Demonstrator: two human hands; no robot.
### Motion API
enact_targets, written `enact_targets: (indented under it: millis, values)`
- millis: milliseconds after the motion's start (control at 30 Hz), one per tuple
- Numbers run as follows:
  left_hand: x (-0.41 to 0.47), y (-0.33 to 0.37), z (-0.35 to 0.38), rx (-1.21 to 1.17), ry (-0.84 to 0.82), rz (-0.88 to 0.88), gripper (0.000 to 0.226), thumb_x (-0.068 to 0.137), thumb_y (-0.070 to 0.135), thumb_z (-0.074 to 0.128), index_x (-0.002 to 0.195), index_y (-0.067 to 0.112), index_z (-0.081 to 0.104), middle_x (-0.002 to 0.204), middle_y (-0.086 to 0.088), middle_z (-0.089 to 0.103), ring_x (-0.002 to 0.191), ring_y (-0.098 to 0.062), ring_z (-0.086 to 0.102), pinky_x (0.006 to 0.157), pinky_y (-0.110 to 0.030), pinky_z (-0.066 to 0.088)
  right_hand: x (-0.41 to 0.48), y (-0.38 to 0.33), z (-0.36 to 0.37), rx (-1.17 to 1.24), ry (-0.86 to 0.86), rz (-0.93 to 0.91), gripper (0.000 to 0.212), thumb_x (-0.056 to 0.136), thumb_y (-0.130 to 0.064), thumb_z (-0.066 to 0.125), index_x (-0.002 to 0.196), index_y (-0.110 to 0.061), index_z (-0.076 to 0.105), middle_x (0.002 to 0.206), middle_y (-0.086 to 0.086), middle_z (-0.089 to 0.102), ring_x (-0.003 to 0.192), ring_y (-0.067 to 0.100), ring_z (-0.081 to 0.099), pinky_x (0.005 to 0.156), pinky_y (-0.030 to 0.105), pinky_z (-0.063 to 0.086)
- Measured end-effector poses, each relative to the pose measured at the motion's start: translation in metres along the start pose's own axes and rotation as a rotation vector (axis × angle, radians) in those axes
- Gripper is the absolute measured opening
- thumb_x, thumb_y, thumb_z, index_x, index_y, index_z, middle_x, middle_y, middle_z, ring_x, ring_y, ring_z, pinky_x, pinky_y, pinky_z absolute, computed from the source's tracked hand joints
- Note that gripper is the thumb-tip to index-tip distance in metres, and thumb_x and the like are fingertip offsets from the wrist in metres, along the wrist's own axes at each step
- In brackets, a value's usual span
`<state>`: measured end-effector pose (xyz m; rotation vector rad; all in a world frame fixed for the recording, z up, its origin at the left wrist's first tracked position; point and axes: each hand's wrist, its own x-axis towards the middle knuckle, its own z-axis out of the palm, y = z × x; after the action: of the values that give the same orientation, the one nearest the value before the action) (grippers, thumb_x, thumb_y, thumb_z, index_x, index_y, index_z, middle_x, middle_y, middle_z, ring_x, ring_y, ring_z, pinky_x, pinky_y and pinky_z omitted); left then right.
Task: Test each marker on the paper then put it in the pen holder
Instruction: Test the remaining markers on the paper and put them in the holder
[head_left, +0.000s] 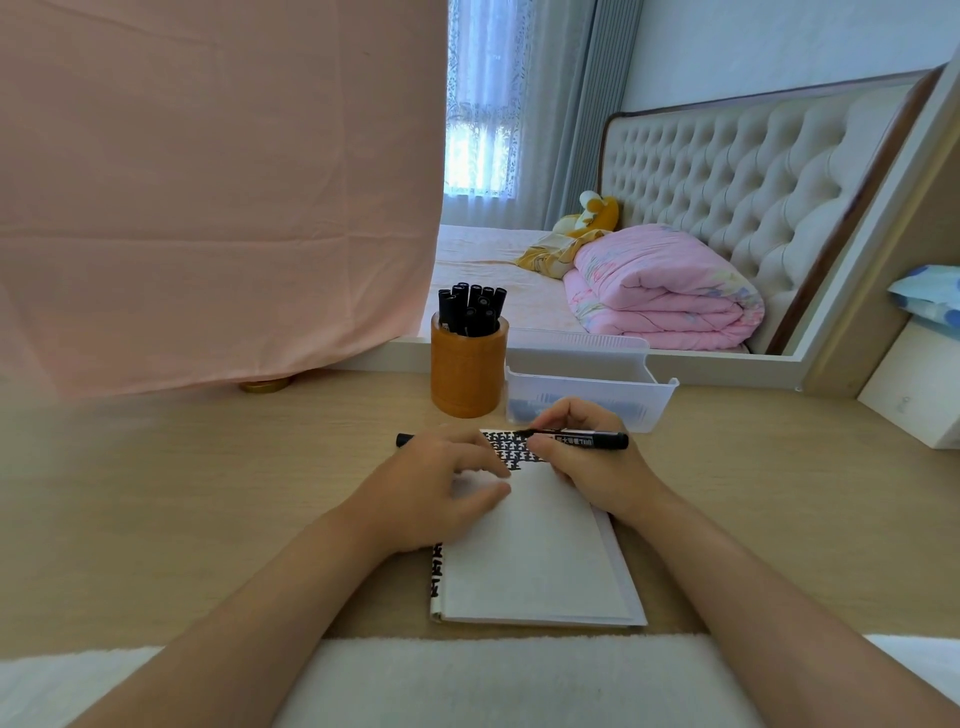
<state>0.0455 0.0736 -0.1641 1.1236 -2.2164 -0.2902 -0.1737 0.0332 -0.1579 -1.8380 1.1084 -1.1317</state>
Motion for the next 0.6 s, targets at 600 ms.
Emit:
enact_targets:
  millis: [600]
  values:
    - [-0.002, -0.050, -0.013, 0.288, 0.191, -0.538, 0.018, 0.091, 0.035, 0.062, 0.104, 0.026, 0.071, 0.106, 0.004, 0.057, 0.108, -0.017, 0.046, 0.091, -0.033, 0.040, 0.005, -0.016, 0.000, 0.265, -0.174, 0.128, 0.043, 0.105, 0.002, 0.029, 0.124, -0.014, 0.064, 0.106, 0.013, 0.066, 0.071, 0.025, 0.067, 0.066, 0.031, 0.055]
